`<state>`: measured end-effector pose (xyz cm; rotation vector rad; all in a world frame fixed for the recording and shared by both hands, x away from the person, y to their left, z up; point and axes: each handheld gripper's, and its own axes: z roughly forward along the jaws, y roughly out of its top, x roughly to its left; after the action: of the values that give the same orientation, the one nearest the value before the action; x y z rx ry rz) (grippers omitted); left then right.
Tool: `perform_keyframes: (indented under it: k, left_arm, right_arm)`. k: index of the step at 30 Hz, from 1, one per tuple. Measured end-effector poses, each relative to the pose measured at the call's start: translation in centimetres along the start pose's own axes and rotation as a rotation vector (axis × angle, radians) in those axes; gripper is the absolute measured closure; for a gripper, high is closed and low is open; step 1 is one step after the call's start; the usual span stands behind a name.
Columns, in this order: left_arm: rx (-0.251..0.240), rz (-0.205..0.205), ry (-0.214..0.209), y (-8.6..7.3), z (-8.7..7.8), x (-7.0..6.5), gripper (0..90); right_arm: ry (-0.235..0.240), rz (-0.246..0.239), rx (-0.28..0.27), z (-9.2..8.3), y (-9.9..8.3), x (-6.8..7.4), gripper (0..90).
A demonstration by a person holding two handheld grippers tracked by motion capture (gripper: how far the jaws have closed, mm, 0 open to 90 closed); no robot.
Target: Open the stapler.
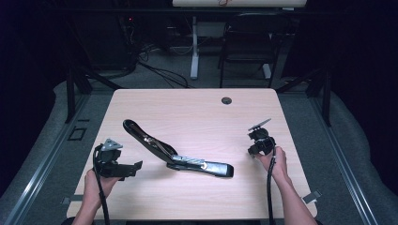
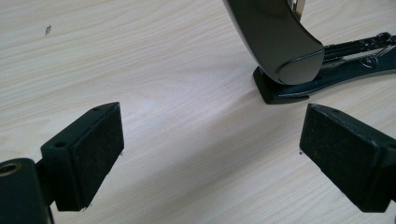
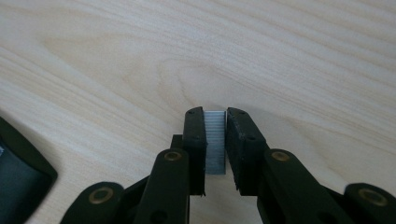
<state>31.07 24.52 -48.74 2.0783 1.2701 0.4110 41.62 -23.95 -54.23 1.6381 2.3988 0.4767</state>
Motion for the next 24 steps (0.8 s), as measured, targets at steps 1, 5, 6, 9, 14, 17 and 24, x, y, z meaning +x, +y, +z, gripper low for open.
perform_keyframes:
  k: [1,5,6,9,14,17,24]
  left_arm:
    - [-0.002,-0.001,0.000,0.0,0.0,0.0,6.4]
    - [0.005,-0.003,0.003,-0.1,0.1,0.1,6.2]
    - [0.013,-0.002,0.003,-0.1,0.0,0.2,6.0]
    - [0.015,-0.006,-0.001,-0.2,-0.1,0.3,5.8]
    - [0.023,-0.013,0.005,-0.3,-0.1,0.4,4.7]
    - [0.031,-0.014,0.007,-0.4,0.0,0.6,4.1]
    - [0.026,-0.022,0.008,-0.5,0.0,0.6,3.9]
  right_arm:
    - [0.011,0.010,-0.024,-0.1,-0.1,0.0,78.3]
    - [0.009,-0.030,-0.065,-1.9,0.2,0.2,78.3]
    - [0.015,-0.031,-0.074,-2.2,0.2,0.3,78.3]
    - [0.021,-0.060,-0.082,-3.0,0.0,0.6,78.3]
    - [0.035,-0.055,-0.099,-4.0,-1.2,0.7,78.2]
    - [0.045,-0.060,-0.101,-4.3,-1.8,1.1,78.2]
    - [0.094,-0.121,-0.049,-3.9,-2.6,3.7,78.1]
